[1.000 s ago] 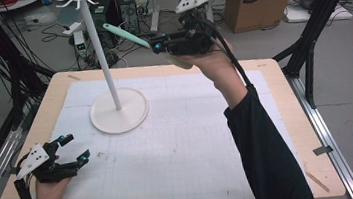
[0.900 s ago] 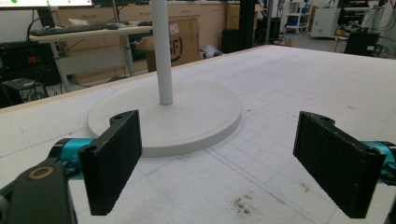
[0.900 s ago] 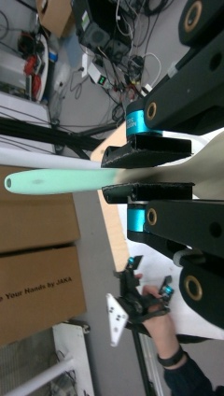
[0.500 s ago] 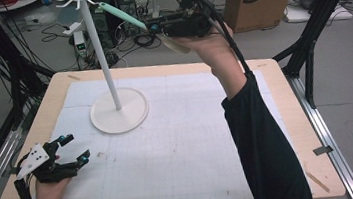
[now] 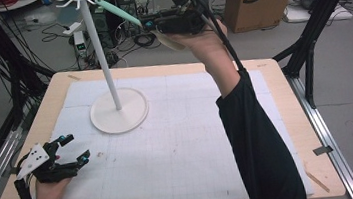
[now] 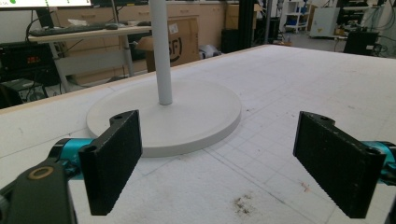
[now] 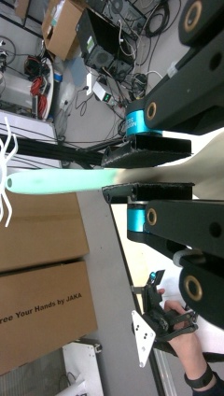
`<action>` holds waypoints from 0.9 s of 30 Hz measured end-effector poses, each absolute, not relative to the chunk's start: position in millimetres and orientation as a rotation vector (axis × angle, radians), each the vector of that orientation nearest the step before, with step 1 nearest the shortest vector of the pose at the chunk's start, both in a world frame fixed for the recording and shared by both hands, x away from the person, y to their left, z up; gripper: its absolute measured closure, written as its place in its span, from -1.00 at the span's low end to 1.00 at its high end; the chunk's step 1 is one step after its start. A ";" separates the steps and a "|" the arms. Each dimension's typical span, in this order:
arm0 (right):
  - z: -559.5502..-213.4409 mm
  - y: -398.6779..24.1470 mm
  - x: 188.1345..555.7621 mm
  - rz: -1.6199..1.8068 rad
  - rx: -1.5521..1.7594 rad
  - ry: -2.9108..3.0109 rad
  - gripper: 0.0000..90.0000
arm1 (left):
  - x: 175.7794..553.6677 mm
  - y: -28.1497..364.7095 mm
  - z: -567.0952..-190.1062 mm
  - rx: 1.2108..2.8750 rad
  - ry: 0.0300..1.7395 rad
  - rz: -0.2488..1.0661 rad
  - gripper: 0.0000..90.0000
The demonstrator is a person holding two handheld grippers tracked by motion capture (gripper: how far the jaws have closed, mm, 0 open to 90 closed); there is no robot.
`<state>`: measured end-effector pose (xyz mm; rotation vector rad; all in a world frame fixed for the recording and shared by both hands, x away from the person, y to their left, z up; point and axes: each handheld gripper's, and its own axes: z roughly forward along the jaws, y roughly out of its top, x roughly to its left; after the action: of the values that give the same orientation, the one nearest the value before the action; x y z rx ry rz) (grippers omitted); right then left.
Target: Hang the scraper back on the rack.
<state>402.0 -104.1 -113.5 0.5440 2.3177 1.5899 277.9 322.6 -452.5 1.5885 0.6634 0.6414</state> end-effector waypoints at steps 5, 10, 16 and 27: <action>-114.4 -101.9 402.8 1.578 0.551 2.316 0.81 | 278.0 322.7 -452.5 1.588 0.663 0.641 -0.64; -116.7 -100.2 404.7 1.575 0.555 2.324 0.81 | 277.9 322.7 -452.5 1.589 0.663 0.641 -0.64; -119.9 -96.8 407.4 1.567 0.557 2.327 0.81 | 277.9 322.8 -452.5 1.589 0.662 0.641 -0.64; -132.4 -84.6 416.7 1.544 0.580 2.353 0.80 | 277.8 322.7 -452.4 1.591 0.661 0.641 -0.64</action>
<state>416.7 -84.6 -132.4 0.5799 2.3527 1.5444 277.8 322.7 -452.4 1.5907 0.6608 0.6414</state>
